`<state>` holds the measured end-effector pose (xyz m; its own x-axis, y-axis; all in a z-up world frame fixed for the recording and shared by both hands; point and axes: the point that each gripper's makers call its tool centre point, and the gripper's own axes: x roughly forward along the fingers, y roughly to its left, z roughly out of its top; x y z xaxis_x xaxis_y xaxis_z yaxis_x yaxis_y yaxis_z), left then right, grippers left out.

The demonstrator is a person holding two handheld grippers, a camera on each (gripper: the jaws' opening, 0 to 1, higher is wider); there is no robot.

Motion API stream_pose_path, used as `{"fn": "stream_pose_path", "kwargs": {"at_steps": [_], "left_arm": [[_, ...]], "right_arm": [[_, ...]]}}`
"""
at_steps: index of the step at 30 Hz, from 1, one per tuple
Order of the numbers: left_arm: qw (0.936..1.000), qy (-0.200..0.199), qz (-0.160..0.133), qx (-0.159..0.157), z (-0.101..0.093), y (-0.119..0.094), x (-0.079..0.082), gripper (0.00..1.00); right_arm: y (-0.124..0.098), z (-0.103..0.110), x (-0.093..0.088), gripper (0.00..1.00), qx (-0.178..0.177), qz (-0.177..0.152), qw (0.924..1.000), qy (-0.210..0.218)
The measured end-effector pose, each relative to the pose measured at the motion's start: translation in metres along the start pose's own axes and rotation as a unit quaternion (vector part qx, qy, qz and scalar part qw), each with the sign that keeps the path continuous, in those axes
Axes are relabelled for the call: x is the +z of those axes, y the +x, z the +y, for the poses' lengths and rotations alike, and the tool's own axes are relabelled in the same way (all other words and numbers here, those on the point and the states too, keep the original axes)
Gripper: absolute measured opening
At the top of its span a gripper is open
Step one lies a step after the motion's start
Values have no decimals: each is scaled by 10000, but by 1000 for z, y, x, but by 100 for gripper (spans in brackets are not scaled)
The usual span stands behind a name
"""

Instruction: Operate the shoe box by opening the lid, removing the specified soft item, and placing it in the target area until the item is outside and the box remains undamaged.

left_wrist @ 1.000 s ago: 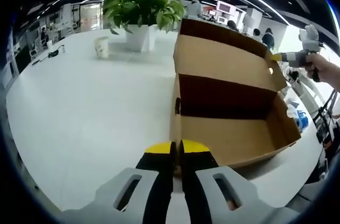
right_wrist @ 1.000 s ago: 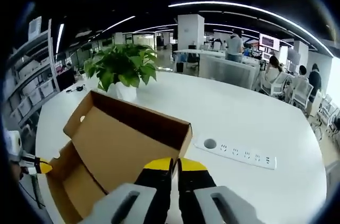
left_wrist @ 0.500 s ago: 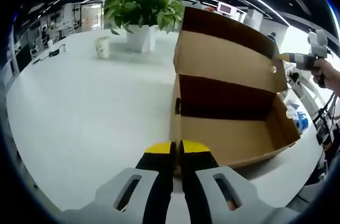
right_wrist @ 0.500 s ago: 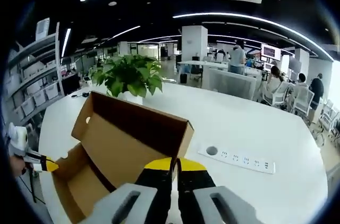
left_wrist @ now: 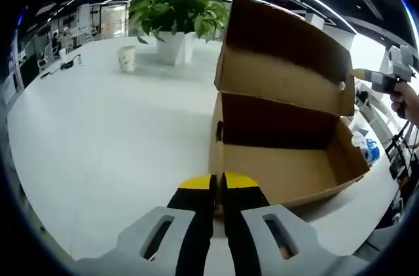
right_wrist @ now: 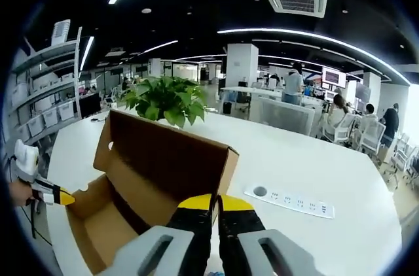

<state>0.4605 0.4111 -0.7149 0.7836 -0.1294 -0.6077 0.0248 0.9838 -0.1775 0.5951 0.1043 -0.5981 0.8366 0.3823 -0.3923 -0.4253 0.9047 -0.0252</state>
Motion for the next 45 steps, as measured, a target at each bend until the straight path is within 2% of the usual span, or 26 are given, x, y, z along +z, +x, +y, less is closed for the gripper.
{"fn": "stream_pose_path", "kwargs": {"at_steps": [9, 25, 45], "left_arm": [[10000, 8, 6, -40, -2, -2, 0, 2], [9999, 11, 29, -140, -2, -1, 0, 2], [9997, 75, 70, -223, -2, -1, 0, 3]], "right_arm": [[-14, 6, -1, 0, 52, -106, 9999, -25], [-35, 13, -9, 0, 113, -234, 9993, 275], [-56, 30, -25, 0, 214, -215, 9995, 58]]}}
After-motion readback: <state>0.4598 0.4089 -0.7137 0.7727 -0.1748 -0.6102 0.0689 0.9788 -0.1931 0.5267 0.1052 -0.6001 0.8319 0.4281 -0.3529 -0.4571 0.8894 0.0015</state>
